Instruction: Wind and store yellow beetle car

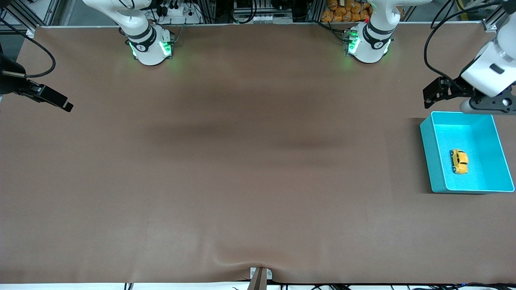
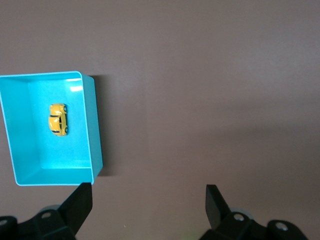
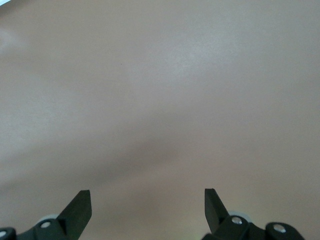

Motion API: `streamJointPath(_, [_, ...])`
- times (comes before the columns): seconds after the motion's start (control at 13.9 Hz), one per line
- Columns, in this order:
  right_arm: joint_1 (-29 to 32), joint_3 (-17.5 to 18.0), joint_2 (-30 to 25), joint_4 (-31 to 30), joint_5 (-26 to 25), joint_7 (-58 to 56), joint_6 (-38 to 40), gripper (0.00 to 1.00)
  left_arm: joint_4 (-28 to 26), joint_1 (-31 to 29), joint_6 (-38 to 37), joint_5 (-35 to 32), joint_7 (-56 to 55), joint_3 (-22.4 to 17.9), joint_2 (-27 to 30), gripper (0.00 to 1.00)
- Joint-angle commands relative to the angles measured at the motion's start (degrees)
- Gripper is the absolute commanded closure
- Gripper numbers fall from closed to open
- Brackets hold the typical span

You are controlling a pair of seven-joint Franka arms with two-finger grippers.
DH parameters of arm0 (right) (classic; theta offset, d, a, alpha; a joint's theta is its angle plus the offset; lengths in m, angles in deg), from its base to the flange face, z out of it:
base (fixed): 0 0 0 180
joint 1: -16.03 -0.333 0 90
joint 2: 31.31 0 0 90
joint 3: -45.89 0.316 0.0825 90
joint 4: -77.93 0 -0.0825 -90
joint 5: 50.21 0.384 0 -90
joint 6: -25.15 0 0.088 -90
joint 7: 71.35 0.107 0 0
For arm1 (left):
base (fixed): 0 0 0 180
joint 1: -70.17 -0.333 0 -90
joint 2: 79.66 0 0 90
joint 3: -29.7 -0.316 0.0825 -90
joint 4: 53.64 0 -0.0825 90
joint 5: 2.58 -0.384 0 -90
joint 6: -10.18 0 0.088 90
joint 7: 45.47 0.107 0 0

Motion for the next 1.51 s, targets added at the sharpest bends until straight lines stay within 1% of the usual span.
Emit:
streamJointPath(0.0, [-0.19, 0.04, -0.92, -0.70, -0.77, 0.11, -0.30, 0.00, 0.50, 2.42, -4.01, 1.27, 0.49, -3.21, 1.91, 0.00])
streamJointPath(0.07, [-0.19, 0.04, -1.00, -0.70, -0.77, 0.11, -0.21, 0.00, 0.50, 2.42, -5.24, 1.27, 1.20, -3.83, 2.17, 0.00])
streamJointPath(0.22, [-0.10, 0.04, -0.92, -0.70, -0.77, 0.11, -0.30, 0.00, 0.24, 1.37, -6.13, 1.44, 1.82, -3.66, 3.40, 0.00])
streamJointPath(0.65, [-0.19, 0.04, -0.92, -0.70, -0.77, 0.11, -0.30, 0.00, 0.24, 1.01, -4.82, 1.62, 0.59, -3.75, 3.94, 0.00])
streamJointPath(0.79, [-0.19, 0.04, -0.92, -0.70, -0.77, 0.11, -0.30, 0.00, 0.07, 0.32, -4.11, 2.76, 0.50, -4.27, 4.20, 0.00])
streamJointPath(1.01, [-0.27, 0.04, -0.92, -0.70, -0.77, 0.20, -0.30, 0.00, 0.15, 0.22, -4.11, 2.67, -0.02, -2.96, 4.02, 0.00])
streamJointPath(1.44, [-0.10, 0.04, -0.83, -0.78, -0.77, 0.11, -0.39, 0.00, -0.11, 0.22, -4.11, 2.67, -0.29, -1.90, 4.29, 0.00])
